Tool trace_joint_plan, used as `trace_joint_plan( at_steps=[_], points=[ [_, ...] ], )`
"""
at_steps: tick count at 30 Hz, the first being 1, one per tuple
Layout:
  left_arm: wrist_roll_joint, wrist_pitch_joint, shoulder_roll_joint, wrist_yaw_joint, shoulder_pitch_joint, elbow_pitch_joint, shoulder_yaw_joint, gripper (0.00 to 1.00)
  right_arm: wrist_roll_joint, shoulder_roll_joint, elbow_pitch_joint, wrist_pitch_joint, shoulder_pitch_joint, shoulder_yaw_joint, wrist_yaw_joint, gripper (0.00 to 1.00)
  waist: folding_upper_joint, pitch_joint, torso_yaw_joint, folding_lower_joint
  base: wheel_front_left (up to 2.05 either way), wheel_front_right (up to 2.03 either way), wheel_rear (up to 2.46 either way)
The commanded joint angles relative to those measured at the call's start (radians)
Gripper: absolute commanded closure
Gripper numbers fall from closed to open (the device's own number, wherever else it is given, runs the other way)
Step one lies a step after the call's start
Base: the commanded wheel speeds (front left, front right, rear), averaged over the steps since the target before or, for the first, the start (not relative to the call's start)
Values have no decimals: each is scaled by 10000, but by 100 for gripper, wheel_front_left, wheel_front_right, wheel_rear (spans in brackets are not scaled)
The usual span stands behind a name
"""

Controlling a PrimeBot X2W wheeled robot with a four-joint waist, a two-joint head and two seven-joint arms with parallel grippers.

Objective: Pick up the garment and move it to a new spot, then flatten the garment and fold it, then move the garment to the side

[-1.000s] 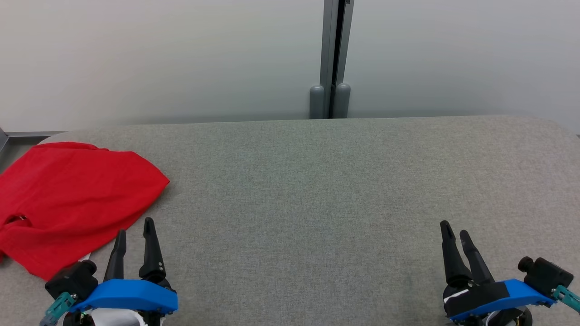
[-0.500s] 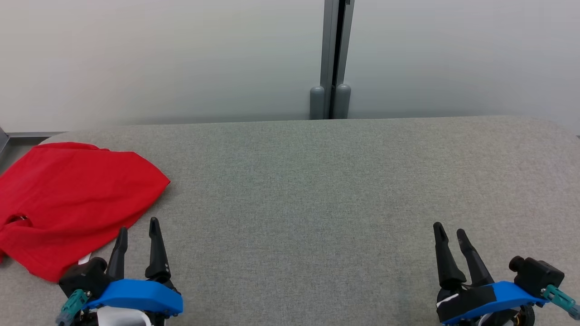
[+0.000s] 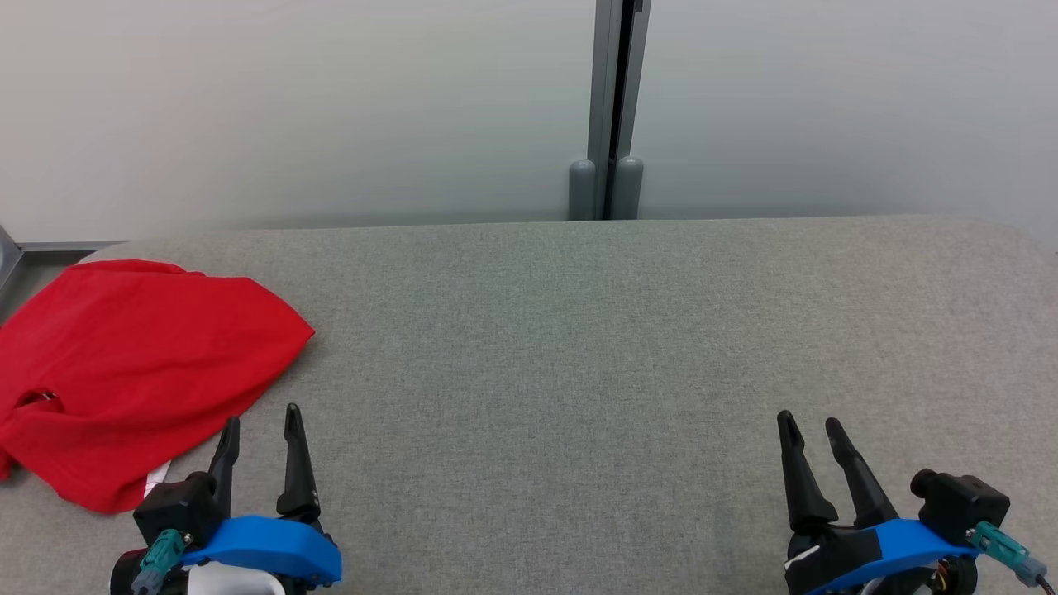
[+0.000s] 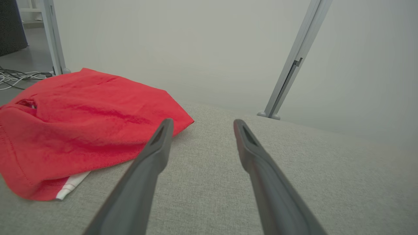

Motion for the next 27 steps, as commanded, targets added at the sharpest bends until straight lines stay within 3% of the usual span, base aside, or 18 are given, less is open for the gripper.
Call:
trace_joint_plan(
  at_steps=[1,27],
  points=[
    [234,-102,37,47,-171,-6,-66,0,-209,-82,-11,-116,34,20,22,0,0,-1,10,0,0,0,0],
    [2011,-567,33,265,-178,463,78,0,-1994,-88,294,-578,-10,44,27,0,0,39,22,0,0,0,0]
  ],
)
